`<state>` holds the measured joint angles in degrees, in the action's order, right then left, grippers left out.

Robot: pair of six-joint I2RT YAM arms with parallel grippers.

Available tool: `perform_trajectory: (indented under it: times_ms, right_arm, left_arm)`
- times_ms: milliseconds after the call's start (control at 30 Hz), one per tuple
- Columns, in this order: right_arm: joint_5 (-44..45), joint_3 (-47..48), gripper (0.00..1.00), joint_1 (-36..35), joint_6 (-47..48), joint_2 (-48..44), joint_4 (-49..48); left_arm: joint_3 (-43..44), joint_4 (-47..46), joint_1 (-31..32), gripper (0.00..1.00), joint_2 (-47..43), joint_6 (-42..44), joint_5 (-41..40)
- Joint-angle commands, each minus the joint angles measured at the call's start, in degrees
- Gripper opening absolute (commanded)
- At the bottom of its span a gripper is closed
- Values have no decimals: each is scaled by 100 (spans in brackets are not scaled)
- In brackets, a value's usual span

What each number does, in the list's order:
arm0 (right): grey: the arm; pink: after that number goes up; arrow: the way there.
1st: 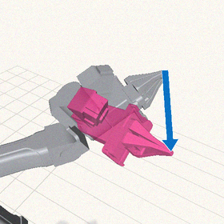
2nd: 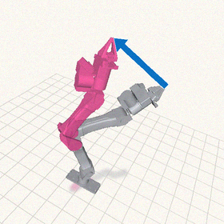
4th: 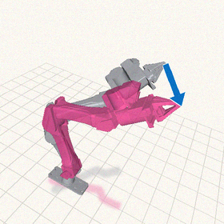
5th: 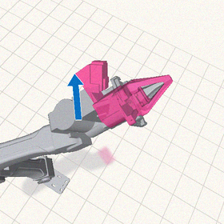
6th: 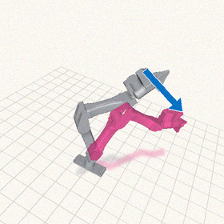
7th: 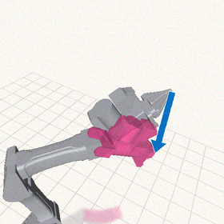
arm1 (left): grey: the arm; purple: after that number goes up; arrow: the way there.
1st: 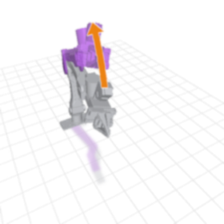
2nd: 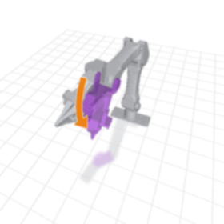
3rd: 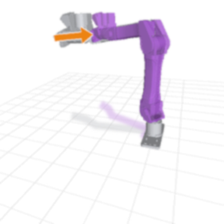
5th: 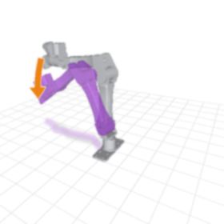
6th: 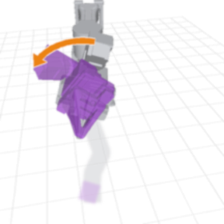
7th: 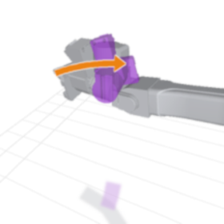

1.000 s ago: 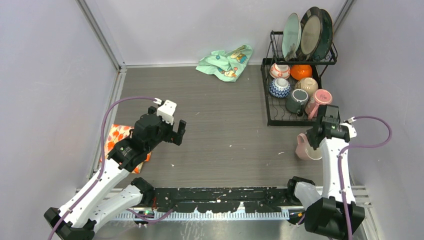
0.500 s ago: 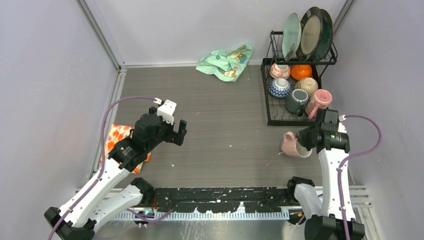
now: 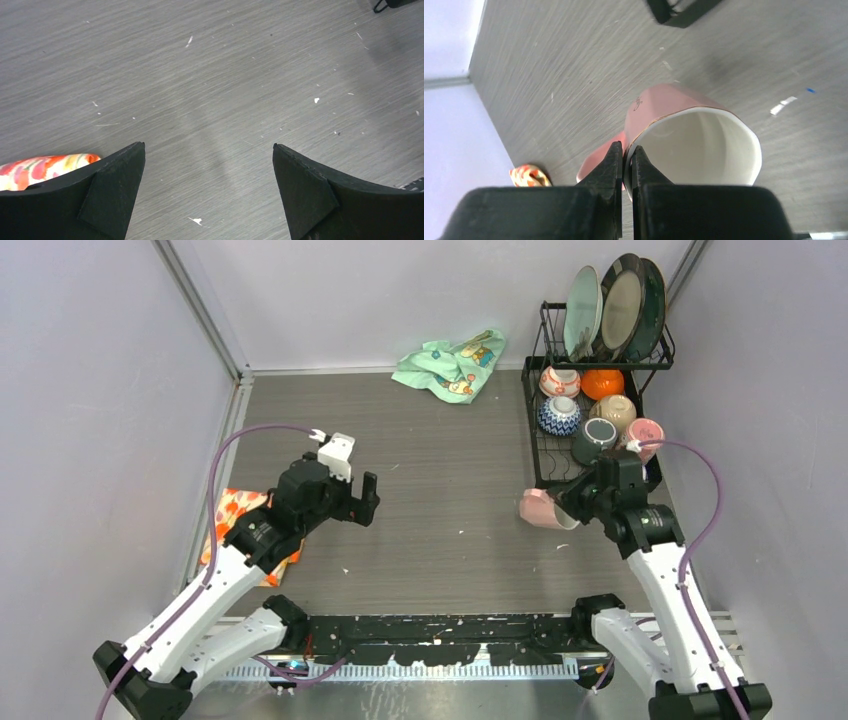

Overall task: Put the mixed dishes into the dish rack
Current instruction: Pick up the cup at the corner of the board.

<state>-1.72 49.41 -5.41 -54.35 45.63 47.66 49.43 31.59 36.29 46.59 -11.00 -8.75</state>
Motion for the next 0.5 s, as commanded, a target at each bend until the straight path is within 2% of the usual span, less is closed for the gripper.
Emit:
perform_trajectory:
  times_ms: [0, 133, 300, 367, 467]
  right_arm:
    - [81, -45, 1, -737, 274, 3, -1739]
    - [-107, -191, 1, -1284, 843, 46, -2777]
    - [-689, -320, 1, -1438, 1098, 352, -3831]
    - [-685, -235, 1, -1504, 1116, 543, -3905]
    - [-821, -113, 1, -1755, 1703, 756, -3982]
  left_arm:
    - [262, -94, 20, 99, 131, -707, 483]
    - [302, -189, 20, 95, 179, -1381, 1242]
    - [348, -373, 25, 91, 242, -2103, 2037]
    - [339, -470, 22, 90, 285, -2361, 2255]
    - [354, -636, 25, 90, 411, -2688, 2589]
